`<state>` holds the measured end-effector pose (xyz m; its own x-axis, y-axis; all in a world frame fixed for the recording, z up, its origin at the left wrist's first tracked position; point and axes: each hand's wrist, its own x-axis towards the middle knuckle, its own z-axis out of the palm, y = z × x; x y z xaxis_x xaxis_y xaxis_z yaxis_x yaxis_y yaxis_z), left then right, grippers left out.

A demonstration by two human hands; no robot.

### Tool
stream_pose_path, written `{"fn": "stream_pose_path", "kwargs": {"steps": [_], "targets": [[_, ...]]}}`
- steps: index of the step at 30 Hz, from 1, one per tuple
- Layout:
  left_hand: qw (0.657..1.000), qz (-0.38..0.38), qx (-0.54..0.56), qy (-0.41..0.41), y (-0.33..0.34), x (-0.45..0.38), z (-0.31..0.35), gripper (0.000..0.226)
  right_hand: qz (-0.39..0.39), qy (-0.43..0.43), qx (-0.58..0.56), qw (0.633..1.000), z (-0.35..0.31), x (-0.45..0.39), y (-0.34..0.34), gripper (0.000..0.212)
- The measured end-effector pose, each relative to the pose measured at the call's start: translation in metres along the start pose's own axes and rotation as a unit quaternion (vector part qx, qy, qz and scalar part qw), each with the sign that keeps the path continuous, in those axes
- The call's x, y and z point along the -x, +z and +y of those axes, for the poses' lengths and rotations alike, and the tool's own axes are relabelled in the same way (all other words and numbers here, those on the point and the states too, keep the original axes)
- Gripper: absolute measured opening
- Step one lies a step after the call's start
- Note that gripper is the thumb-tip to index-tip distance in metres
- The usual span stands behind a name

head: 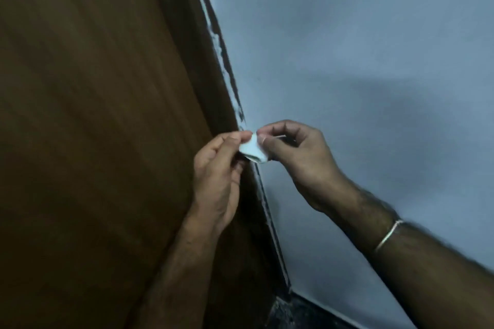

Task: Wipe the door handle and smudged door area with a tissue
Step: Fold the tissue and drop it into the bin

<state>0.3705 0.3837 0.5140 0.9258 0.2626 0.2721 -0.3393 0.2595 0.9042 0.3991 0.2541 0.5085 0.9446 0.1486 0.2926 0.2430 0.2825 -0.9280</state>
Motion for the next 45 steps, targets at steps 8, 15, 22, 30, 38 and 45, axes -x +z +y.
{"fn": "stream_pose_path", "kwargs": {"steps": [8, 15, 22, 30, 38, 45], "targets": [[0.994, -0.075, 0.044, -0.06, 0.043, 0.008, -0.077, 0.021, 0.21, -0.016, 0.009, 0.978, 0.022, 0.042, -0.05, 0.035], [0.973, -0.135, 0.005, -0.186, 0.098, 0.055, -0.156, 0.007, 0.318, -0.162, 0.364, 0.86, 0.065, 0.095, -0.118, 0.025], [0.876, -0.211, 0.081, -0.426, 0.159, 0.108, -0.226, 0.026, 0.253, -0.116, 0.57, 0.773, 0.123, 0.174, -0.208, 0.034], [0.814, -0.262, -0.014, -0.519, 0.206, 0.194, -0.349, 0.027, 0.575, 0.097, 0.054, 0.811, 0.184, 0.259, -0.286, 0.031], [0.774, -0.379, -0.158, -0.482, 0.24, 0.293, -0.477, 0.023, 0.671, 0.174, -0.128, 0.71, 0.264, 0.349, -0.381, 0.026], [0.693, -0.449, -0.204, -0.526, 0.254, 0.371, -0.584, 0.022, 0.692, 0.284, 0.085, 0.659, 0.316, 0.431, -0.451, 0.014]]}}
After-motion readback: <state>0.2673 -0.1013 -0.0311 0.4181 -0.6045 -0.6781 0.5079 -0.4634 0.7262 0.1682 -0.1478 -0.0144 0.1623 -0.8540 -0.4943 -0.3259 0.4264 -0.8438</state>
